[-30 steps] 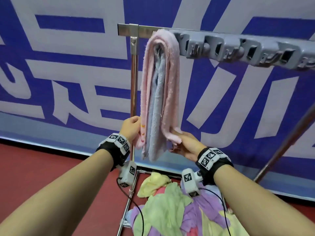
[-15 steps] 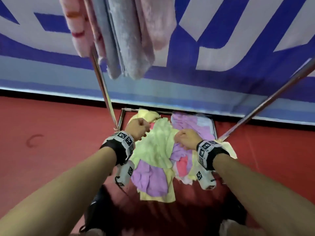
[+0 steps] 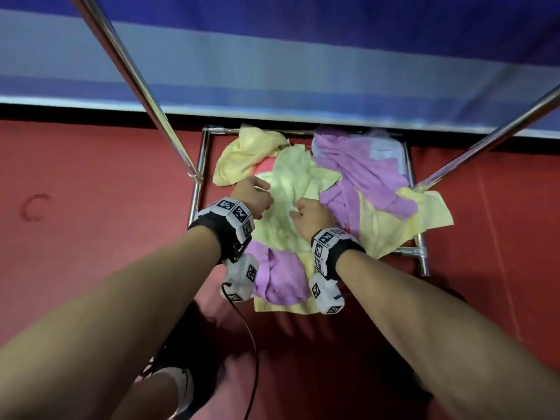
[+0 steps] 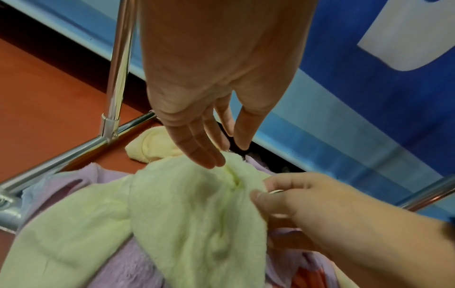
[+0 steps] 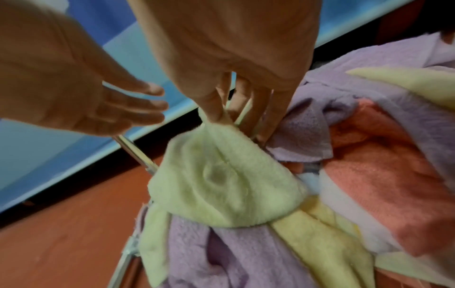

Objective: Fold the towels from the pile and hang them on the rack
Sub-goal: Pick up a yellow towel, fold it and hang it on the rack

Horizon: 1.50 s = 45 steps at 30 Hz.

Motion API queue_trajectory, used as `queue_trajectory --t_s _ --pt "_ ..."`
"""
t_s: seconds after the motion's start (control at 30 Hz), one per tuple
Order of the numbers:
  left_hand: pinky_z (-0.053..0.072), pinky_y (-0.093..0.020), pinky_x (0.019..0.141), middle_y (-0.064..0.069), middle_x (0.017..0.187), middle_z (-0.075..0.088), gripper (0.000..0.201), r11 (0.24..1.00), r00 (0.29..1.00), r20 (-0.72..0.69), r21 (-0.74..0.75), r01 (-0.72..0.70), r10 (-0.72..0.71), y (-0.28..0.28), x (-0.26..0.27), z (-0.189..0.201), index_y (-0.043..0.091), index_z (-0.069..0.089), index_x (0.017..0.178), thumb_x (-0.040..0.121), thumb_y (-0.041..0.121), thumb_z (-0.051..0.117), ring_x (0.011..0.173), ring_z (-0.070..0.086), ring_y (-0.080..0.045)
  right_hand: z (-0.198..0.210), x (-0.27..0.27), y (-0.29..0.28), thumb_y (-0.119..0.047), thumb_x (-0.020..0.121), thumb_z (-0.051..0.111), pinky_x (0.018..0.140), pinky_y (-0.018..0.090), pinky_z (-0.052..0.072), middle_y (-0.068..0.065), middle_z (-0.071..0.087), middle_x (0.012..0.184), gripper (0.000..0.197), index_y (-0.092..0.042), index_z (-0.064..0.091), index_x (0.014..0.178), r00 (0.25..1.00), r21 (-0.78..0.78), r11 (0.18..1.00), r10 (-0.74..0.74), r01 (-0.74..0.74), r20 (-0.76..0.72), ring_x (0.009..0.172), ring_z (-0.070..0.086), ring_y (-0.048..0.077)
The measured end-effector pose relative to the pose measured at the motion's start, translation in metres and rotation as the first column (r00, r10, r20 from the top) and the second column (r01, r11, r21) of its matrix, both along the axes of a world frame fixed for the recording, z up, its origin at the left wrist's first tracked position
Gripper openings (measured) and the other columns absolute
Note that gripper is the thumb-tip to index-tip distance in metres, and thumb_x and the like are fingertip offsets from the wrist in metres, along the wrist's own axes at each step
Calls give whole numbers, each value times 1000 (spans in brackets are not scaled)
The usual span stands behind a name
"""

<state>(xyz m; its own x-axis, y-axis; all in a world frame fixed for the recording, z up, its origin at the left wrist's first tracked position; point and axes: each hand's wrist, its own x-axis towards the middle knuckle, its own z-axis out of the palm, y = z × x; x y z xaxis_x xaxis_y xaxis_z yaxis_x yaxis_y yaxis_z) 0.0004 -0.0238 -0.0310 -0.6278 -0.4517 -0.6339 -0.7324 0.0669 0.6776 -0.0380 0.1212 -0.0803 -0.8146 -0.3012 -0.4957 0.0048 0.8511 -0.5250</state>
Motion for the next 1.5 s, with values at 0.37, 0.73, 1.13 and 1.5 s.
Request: queue_trajectory --t_s 0.37,0.73,1.13,1.5 --pt "45 -11 66 4 93 68 51 758 740 -185 -263 597 -647 18 15 143 21 68 102 52 11 69 84 62 -11 178 21 26 -10 102 59 68 19 40 5 60 93 19 6 68 108 998 -540 841 -13 -19 -56 79 51 12" --pt "45 -21 59 -5 68 57 15 966 810 -541 -228 119 -228 80 62 225 6 66 75 86 15 62 59 50 -9 265 23 114 -23 87 80 67 29 40 1 57 74 20 -10 66 79 959 -400 904 33 -148 -281 68 50 13" --pt "50 -14 63 12 83 74 20 849 776 -350 -282 447 -524 87 63 229 23 70 95 86 40 77 75 69 -2 265 36 119 -29 93 74 56 19 39 0 59 75 27 -4 65 86 969 -593 805 -164 24 -182 63 52 8" --pt "52 -28 67 1 73 69 15 981 779 -600 62 -184 184 25 46 243 13 67 82 94 20 65 67 67 -15 296 -2 142 -47 85 78 58 28 42 -9 63 75 23 -26 68 83 883 203 888 444 -412 -150 73 60 17"
